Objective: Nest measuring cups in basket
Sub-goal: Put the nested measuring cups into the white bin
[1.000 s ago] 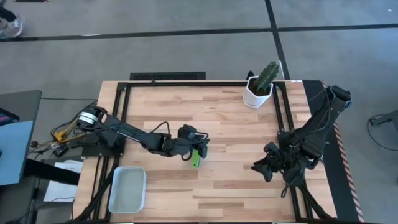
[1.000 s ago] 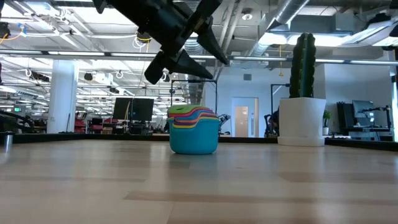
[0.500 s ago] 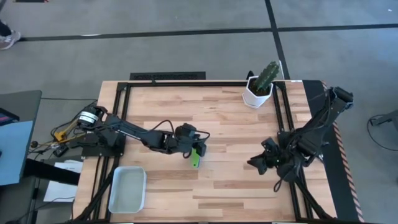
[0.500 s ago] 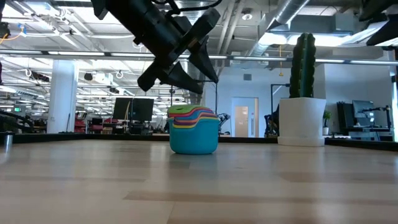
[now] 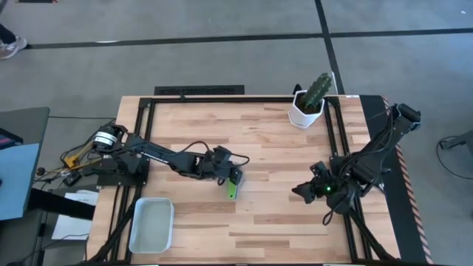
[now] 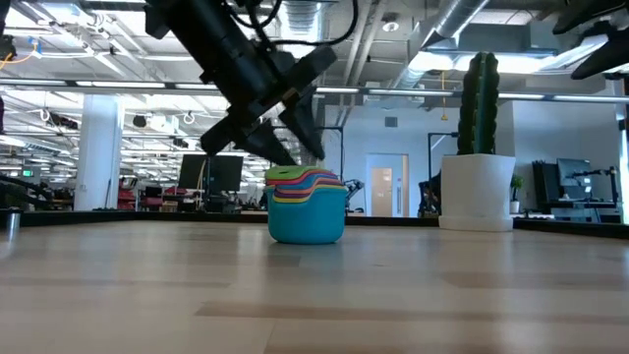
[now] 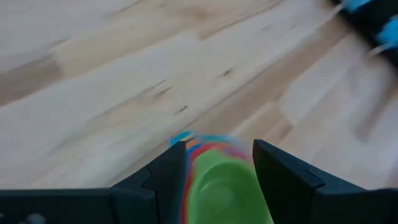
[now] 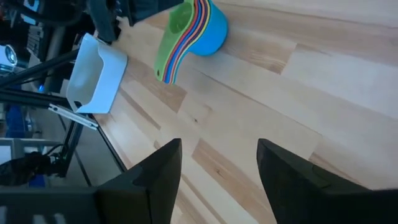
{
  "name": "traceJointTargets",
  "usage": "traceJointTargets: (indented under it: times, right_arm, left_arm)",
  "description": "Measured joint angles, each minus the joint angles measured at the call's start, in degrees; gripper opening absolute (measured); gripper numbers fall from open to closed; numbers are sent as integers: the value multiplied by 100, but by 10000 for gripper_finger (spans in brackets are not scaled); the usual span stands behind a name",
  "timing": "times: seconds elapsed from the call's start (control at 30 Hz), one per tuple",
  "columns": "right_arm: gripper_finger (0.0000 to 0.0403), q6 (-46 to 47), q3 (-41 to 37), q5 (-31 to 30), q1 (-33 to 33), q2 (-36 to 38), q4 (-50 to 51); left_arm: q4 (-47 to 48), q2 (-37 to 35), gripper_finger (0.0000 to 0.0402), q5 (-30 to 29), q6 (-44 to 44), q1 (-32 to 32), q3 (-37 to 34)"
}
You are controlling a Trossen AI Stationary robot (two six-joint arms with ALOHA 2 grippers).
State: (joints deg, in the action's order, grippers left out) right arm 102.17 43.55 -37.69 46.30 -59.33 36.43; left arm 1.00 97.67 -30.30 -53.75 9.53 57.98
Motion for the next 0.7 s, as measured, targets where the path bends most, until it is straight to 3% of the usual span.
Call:
traceJointTargets:
  times: [0.17,0.33,0.5,0.7]
  right_arm:
    - [243,-5,0,-147,-73,0,0]
    - [251,-157,0,-142,-259,0,6]
    - [252,-304,0,221,-456,-1,6]
    - [252,-384,0,357,-483,-2,6]
  left_arm:
    - [702,-9,178,36,-486,-16,0]
    - [926,-13,199,441,-909,6,0]
    - [942,-13,226,905,-1607,8,0]
    - [1279,-13,260,911,-2402,-85,0]
